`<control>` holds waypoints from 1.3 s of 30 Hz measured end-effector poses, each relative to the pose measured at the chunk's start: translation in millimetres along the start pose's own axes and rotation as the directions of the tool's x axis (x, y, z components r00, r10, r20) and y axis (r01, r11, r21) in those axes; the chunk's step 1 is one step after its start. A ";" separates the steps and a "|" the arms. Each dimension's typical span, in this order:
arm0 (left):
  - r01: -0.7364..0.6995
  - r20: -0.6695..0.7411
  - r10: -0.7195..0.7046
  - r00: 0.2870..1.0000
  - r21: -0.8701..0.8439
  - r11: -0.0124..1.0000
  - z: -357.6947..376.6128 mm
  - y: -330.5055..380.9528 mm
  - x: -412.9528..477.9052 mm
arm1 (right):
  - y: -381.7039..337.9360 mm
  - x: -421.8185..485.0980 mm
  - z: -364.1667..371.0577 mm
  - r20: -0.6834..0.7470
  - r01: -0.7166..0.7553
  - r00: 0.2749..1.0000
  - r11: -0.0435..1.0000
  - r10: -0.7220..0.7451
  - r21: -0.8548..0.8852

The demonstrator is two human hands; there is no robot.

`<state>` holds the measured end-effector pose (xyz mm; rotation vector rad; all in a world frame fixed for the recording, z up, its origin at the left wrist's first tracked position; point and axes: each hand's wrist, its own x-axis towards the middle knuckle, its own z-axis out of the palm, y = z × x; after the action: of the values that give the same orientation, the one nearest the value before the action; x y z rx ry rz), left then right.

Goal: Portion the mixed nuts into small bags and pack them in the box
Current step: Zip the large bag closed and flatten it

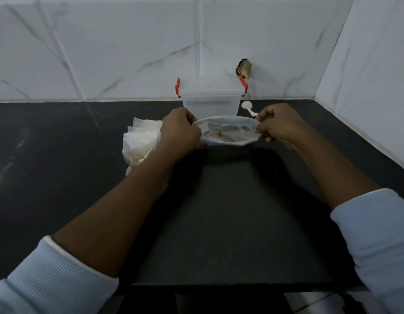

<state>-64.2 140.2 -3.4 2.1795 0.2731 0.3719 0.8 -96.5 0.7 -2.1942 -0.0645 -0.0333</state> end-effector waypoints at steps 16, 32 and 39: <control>0.476 0.390 -0.293 0.873 -0.550 0.686 5.0 14.6 -7.2 | 0.9 0.5 11.0 0.157 -0.024 0.987 0.953 -0.025 0.302; 0.350 0.361 -0.209 0.909 -0.390 0.851 -9.8 15.5 -4.0 | -4.9 -1.2 -2.3 0.036 0.103 0.994 0.992 -0.106 0.075; 0.029 0.244 -0.015 0.970 -0.056 0.998 -10.8 1.9 2.9 | 11.1 4.2 -27.6 0.279 0.081 0.948 0.964 -0.153 0.253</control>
<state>-65.2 148.1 4.7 2.1357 0.1477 0.0963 5.6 -125.2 8.1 -1.9354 -0.3516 0.2269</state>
